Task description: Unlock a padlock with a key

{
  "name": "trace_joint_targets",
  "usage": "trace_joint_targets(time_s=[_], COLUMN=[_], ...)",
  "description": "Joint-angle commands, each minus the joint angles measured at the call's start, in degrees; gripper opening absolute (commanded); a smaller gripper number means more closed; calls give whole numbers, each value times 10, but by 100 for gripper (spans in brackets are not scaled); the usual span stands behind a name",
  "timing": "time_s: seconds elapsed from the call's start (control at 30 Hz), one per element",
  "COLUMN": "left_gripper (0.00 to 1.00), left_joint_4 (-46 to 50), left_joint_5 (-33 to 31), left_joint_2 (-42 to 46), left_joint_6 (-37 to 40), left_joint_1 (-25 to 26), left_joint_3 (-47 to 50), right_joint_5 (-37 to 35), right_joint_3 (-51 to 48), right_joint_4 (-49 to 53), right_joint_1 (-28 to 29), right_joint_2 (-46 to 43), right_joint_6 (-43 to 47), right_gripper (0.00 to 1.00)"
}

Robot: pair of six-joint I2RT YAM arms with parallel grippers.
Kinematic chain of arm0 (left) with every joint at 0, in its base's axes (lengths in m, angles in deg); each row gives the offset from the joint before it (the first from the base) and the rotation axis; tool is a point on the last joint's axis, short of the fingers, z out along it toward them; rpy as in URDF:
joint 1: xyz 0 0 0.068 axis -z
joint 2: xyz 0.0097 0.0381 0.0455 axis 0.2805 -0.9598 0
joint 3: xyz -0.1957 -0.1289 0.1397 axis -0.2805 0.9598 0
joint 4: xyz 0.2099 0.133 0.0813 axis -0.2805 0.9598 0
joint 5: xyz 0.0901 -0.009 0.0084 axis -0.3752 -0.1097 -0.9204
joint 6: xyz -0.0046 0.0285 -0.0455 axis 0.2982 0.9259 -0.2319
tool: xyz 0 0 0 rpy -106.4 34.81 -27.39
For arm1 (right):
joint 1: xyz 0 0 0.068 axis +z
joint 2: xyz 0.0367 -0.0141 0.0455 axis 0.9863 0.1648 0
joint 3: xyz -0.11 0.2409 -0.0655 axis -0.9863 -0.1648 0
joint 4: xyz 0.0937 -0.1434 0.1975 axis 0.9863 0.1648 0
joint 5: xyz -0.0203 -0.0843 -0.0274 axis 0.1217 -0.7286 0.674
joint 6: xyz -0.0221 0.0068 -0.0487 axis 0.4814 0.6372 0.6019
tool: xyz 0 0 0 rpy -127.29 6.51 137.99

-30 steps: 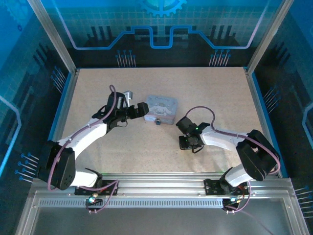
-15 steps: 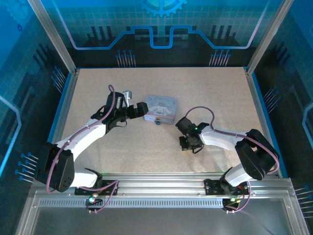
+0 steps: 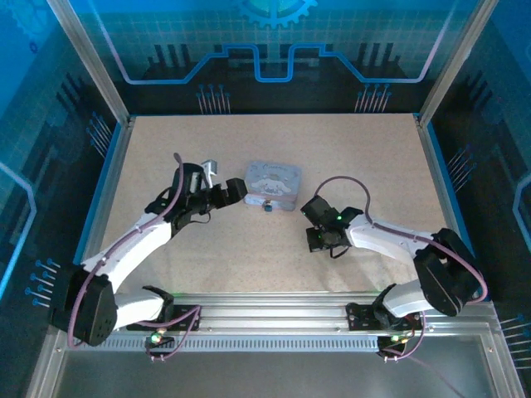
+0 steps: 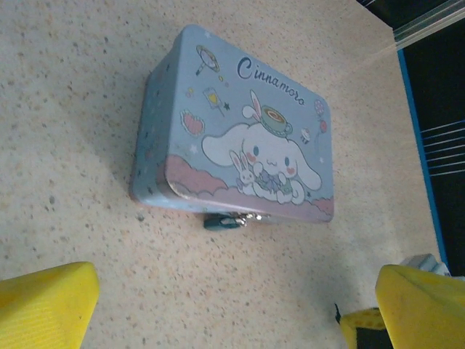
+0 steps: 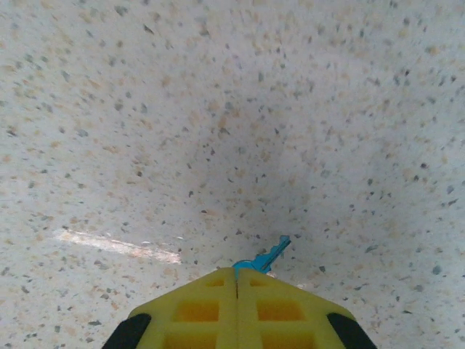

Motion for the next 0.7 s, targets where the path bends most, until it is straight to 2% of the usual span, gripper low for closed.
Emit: trace_joint_targets(time_s=[0.0, 0.27, 0.47, 0.67], left_gripper=[99, 99, 99, 93], left_joint_4=[6, -139, -246, -351], left_joint_5=[52, 147, 166, 168], left_joint_2=[31, 31, -7, -47], left_joint_6=[-83, -256, -386, -475], left_joint_1=[1, 19, 61, 94], left_joint_3=[23, 74, 82, 90], right_joint_5=[-9, 42, 113, 184], right_joint_3=[16, 21, 20, -2], right_joint_4=[-17, -132, -215, -299], right_joint_1=[8, 8, 8, 8], right_joint_2=[-28, -105, -148, -183], right_joint_6=[47, 165, 263, 322], right_gripper=[0, 0, 0, 0])
